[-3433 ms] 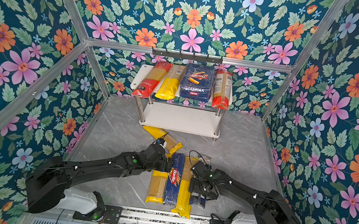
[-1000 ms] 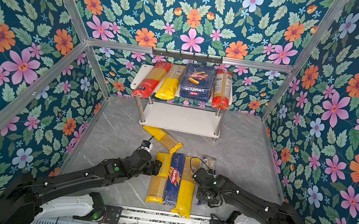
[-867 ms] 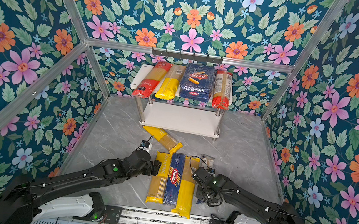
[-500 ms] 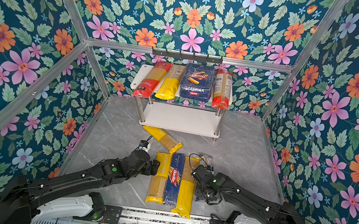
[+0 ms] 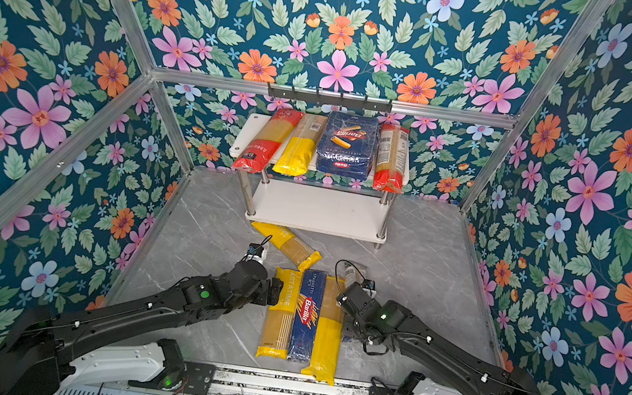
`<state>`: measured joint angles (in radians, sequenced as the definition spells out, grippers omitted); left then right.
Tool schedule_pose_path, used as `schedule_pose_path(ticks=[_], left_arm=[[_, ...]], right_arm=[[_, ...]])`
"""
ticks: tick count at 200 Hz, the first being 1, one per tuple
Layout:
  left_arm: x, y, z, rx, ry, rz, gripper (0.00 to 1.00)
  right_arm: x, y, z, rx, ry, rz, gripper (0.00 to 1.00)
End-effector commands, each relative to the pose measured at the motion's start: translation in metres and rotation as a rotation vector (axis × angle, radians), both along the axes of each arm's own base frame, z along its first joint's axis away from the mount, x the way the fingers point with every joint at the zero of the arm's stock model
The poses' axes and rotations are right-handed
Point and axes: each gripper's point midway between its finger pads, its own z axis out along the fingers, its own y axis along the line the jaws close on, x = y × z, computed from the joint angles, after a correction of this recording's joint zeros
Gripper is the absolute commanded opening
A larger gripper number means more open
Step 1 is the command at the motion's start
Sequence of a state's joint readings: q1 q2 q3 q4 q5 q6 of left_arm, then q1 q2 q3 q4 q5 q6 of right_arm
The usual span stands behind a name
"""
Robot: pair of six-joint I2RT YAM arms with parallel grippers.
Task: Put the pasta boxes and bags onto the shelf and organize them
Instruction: 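Grasp the clear white-labelled bag with the right gripper and tilt it upright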
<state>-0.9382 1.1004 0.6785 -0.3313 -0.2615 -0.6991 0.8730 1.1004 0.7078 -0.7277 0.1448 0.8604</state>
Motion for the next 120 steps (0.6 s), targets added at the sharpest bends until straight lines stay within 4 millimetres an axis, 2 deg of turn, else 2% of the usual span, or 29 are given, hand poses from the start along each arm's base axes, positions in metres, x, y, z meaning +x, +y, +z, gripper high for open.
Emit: schedule_pose_path(ticks=[1, 71, 89, 120], left_arm=[[0.003, 0.001, 0.004, 0.024, -0.016, -0.001, 0.92], [0.008, 0.006, 0.015, 0.053, -0.049, 0.011, 0.92], [0.008, 0.01, 0.017, 0.064, -0.057, 0.02, 0.92], [0.006, 0.015, 0.018, 0.069, -0.06, 0.027, 0.92]], right_arm=[[0.021, 0.005, 0.015, 0.0, -0.116, 0.006, 0.0], [0.044, 0.022, 0.031, 0.009, -0.195, 0.041, 0.0], [0.048, 0.028, 0.03, 0.014, -0.187, 0.045, 0.0], [0.045, 0.035, 0.015, 0.017, -0.115, 0.043, 0.0]])
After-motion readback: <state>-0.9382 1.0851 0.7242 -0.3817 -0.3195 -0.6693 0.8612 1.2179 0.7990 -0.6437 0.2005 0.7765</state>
